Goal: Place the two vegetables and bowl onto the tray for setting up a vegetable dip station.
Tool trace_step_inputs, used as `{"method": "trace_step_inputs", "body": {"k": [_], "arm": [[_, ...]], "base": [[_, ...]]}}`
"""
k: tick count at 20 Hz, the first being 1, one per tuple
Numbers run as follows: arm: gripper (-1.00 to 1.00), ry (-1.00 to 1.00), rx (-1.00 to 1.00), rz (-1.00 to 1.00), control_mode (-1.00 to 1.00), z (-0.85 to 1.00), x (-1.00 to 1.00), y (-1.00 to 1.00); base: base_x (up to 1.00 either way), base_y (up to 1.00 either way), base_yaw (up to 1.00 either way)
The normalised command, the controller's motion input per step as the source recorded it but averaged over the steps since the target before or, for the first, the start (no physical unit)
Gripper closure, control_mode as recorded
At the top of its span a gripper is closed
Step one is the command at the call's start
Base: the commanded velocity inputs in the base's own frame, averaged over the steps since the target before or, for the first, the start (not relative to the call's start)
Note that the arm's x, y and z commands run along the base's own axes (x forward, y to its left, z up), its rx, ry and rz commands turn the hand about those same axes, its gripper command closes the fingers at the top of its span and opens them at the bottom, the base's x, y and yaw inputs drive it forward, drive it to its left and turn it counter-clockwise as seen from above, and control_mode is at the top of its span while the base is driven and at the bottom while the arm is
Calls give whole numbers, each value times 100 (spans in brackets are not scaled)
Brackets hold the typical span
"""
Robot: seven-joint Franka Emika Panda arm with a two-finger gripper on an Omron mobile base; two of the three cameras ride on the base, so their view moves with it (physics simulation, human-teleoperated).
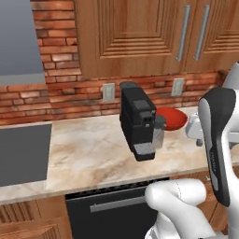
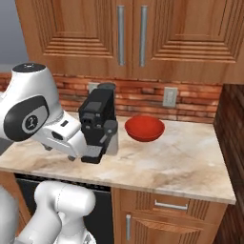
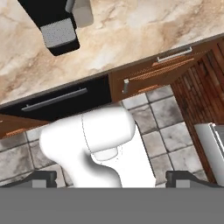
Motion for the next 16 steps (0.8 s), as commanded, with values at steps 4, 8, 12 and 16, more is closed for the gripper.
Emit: {"method": "trace_step_inputs", "body": {"k": [4, 8, 12, 16], "arm": [[-100, 0, 0, 0, 100, 0, 0, 0], [-100, 0, 0, 0, 100, 0, 0, 0], [-100, 0, 0, 0, 100, 0, 0, 0], [-100, 0, 0, 0, 100, 0, 0, 0]], "base": [[44, -27, 0], [49, -28, 0], [45, -25, 0], [17, -42, 0]]}}
